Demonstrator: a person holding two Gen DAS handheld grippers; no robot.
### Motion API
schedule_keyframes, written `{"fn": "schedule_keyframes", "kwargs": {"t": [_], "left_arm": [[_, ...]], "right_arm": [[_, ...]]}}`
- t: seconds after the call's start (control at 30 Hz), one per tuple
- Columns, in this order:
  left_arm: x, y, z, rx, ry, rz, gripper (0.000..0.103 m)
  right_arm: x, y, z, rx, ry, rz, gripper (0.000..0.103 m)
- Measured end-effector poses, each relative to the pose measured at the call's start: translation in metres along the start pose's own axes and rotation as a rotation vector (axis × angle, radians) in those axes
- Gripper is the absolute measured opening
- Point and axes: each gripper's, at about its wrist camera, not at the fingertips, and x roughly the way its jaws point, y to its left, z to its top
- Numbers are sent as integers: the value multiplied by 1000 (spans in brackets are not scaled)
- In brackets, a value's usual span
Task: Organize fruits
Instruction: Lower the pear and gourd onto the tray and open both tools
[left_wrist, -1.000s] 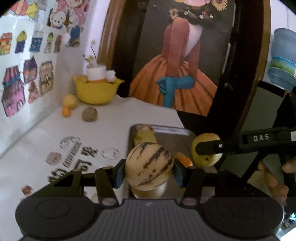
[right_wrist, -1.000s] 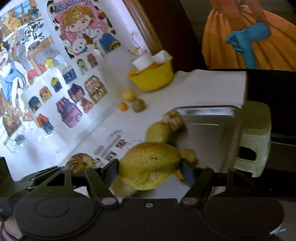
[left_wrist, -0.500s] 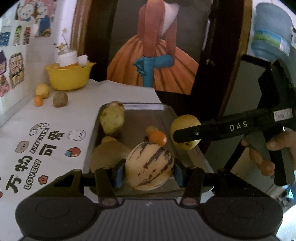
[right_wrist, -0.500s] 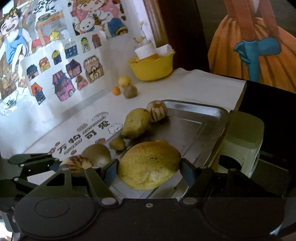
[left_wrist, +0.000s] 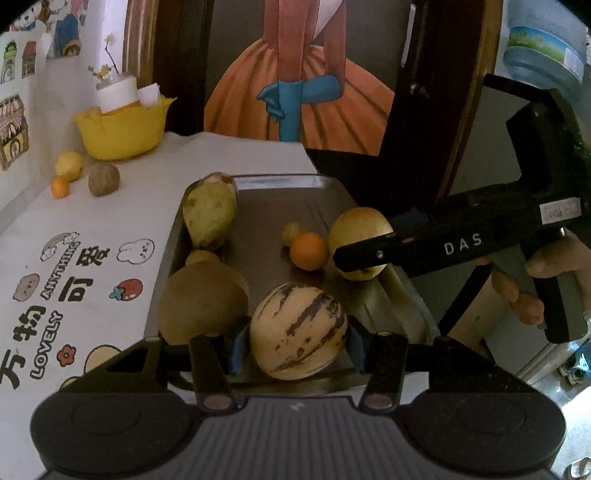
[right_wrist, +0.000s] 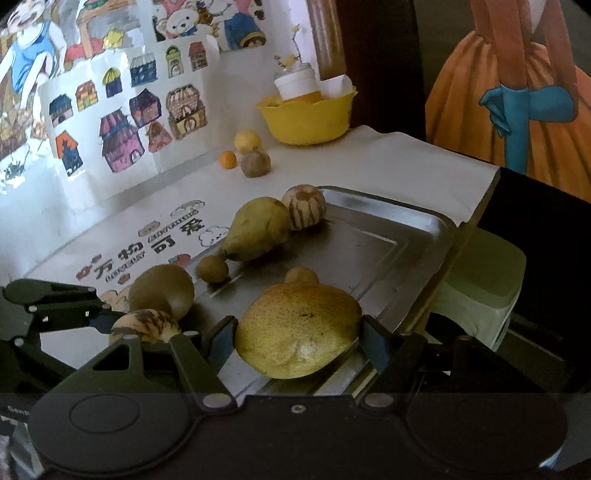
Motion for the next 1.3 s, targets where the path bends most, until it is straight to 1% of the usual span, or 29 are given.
{"fn": "schedule_keyframes", "kwargs": {"t": [0.13, 0.33, 0.73, 0.97, 1.07, 1.3], "left_arm": [[5, 1, -1, -3, 23, 3, 57], [7, 3, -2, -9, 23, 0, 57], [5, 4, -3, -18, 31, 1, 58], [-1, 3, -7, -1, 28, 10, 58], [-7, 4, -9, -2, 22, 12, 61], [-24, 9, -15, -31, 5, 16, 62]], "right_arm": [[2, 0, 2, -9, 2, 3, 73], [4, -4, 4, -27, 3, 7, 73], [6, -1, 0, -97, -4, -33, 73], [5, 1, -2, -101, -1, -37, 74], [4, 2, -2, -99, 5, -36, 74], [-3, 4, -1, -77, 3, -40, 75]]}}
